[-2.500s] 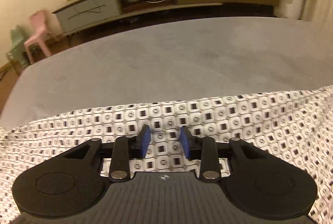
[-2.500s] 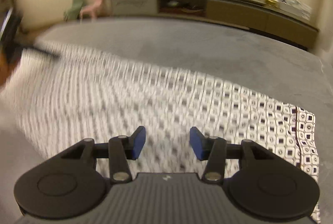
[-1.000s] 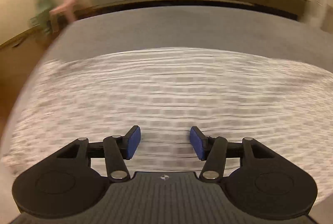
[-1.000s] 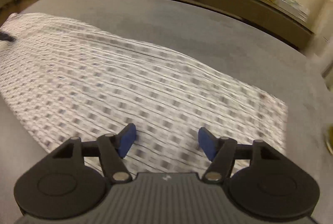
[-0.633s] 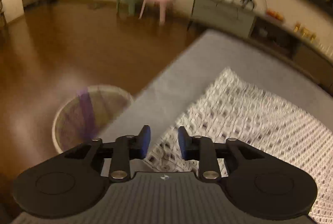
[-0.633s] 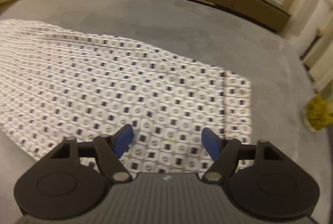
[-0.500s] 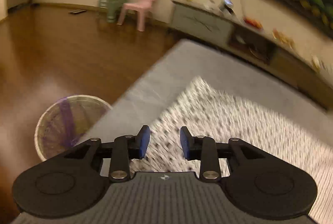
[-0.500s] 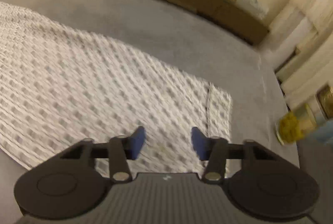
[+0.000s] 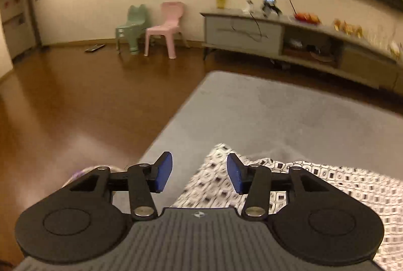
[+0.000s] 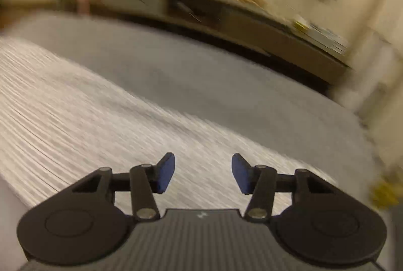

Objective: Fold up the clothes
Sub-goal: 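Sweep both open grippers across the shirt body again to smooth it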

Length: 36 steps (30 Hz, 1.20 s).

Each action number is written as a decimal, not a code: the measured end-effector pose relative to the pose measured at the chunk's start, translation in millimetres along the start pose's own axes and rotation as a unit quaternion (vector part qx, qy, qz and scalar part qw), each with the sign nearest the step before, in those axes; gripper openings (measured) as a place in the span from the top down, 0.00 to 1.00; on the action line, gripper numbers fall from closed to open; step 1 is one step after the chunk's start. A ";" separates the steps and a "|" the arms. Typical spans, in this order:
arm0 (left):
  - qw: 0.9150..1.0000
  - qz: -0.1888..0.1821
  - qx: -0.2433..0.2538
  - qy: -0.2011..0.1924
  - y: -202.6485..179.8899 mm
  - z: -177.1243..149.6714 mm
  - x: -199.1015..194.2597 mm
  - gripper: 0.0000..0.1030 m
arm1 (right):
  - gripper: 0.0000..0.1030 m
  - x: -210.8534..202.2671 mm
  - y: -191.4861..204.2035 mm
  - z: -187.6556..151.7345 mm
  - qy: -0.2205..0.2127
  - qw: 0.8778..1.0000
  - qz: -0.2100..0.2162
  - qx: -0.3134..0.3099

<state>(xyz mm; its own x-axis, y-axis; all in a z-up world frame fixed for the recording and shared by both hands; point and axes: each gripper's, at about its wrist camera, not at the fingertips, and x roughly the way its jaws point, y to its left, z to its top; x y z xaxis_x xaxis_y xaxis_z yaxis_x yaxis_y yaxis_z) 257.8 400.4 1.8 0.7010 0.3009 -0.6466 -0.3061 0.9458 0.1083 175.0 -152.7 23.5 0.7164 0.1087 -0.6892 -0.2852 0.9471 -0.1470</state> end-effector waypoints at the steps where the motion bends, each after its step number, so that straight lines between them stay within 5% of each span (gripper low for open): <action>1: 1.000 0.007 0.011 0.011 -7.1 -0.9 15.2 0.50 | 0.50 6.7 22.5 14.9 -0.009 1.000 0.020 -0.015; 7: 0.999 0.016 0.003 0.038 -14.0 -7.9 65.9 0.50 | 0.50 80.5 180.6 113.2 -0.021 0.984 0.134 -0.117; 11: 0.998 -0.002 -0.058 0.038 8.2 -6.6 84.5 0.44 | 0.57 133.9 226.3 129.8 0.036 0.978 0.169 -0.114; 12: 0.996 -0.004 -0.079 0.036 15.7 -6.8 88.6 0.43 | 0.62 148.4 225.4 125.8 0.064 0.978 0.161 -0.113; 18: 0.987 0.012 -0.157 0.031 29.5 4.0 103.5 0.40 | 0.51 147.6 175.7 108.7 0.076 0.982 0.155 -0.081; 24: 0.993 -0.050 -0.098 0.040 14.4 13.1 87.6 0.43 | 0.57 133.3 165.3 113.4 0.065 0.987 0.121 -0.084; 29: 0.993 0.026 -0.112 0.031 15.7 5.7 97.4 0.43 | 0.50 136.7 152.4 95.3 0.066 0.991 0.091 -0.075; 32: 0.991 0.030 -0.128 0.005 10.9 16.0 76.6 0.47 | 0.53 124.6 132.6 82.2 0.083 0.991 0.074 -0.077; 36: 0.997 -0.075 -0.034 -0.003 -46.0 14.9 33.8 0.45 | 0.50 84.4 87.2 48.8 0.073 0.994 0.052 -0.057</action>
<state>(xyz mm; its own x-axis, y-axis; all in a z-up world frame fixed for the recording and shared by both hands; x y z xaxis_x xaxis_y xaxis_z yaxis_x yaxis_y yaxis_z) 305.2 368.8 -13.9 0.7457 0.1568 -0.6476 -0.2399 0.9699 -0.0414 241.6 -46.2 -12.9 0.5824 0.1508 -0.7988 -0.4289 0.8918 -0.1443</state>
